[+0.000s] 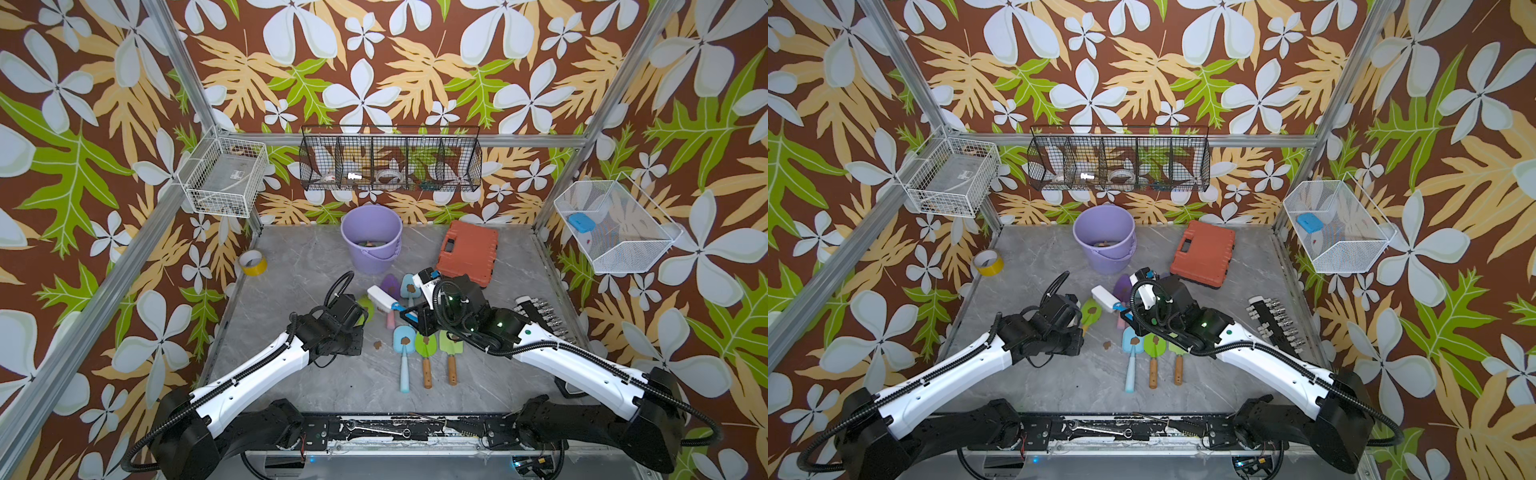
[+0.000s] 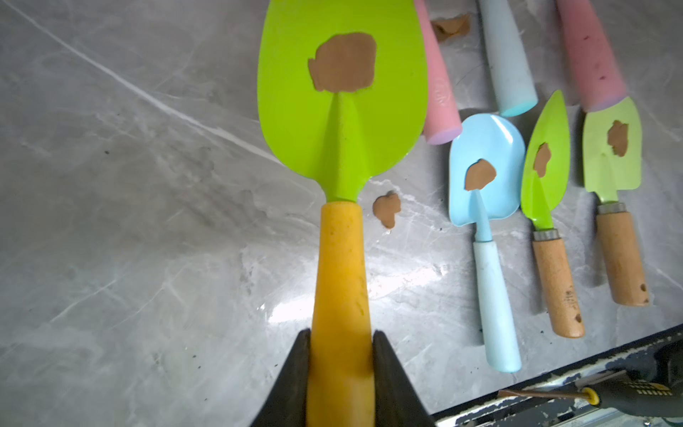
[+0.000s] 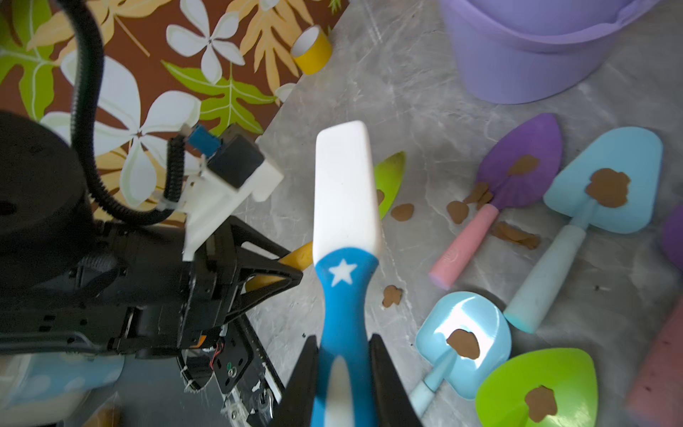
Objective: Brush the soil off the hand trowel and place it into the bucket
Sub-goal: Brush off the soil from the hand trowel.
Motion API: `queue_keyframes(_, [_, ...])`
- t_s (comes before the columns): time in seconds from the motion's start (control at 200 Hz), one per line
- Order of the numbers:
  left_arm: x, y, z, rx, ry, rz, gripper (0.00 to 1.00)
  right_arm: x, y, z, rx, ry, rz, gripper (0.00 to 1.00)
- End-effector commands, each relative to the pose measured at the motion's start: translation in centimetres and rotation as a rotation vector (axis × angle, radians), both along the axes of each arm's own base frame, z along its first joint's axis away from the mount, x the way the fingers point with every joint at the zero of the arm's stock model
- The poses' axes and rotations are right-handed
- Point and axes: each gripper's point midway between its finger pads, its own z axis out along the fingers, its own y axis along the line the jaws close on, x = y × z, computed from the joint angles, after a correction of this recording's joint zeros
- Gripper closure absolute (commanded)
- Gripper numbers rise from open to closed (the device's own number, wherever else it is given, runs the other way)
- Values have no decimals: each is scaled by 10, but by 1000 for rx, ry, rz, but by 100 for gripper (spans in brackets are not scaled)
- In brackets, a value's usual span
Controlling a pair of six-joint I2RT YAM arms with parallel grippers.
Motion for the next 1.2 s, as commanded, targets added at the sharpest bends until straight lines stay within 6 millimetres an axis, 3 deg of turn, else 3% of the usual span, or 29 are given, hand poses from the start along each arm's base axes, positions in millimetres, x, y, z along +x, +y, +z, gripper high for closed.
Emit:
queue_keyframes(0.0, [-8,18,-1,75,25,29,100,-11,12,-13,-114,-43,60,100])
queue_keyframes(0.21, [-5,34,9,139,-6,77,100,-20,34,-46,-246,-17,106,100])
queue_keyframes(0.3, [-7,36,11,138,-14,80,100,-17,39,-50,-257,-12,119,100])
queue_keyframes(0.475, [-9,37,12,181,-34,62,100,3,34,-65,-393,-32,56,100])
queue_keyframes(0.586, [-6,38,13,194,-49,65,100,14,30,-59,-433,-62,13,100])
queue_keyframes(0.761, [-4,35,17,184,-61,64,100,-19,67,-35,-218,-15,209,100])
queue_keyframes(0.901, [-7,33,15,182,-51,55,100,-32,79,-46,-200,41,283,100])
queue_keyframes(0.956, [-8,31,13,184,-49,48,100,-24,75,-57,-250,41,239,100])
queue_keyframes(1.076, [-10,28,14,185,-57,38,100,17,44,-89,-437,45,54,100])
queue_keyframes(1.141, [-11,27,13,180,-60,38,100,34,32,-82,-463,-5,-28,100])
queue_keyframes(1.196, [-12,28,13,181,-60,39,100,34,36,-64,-414,-35,-25,100])
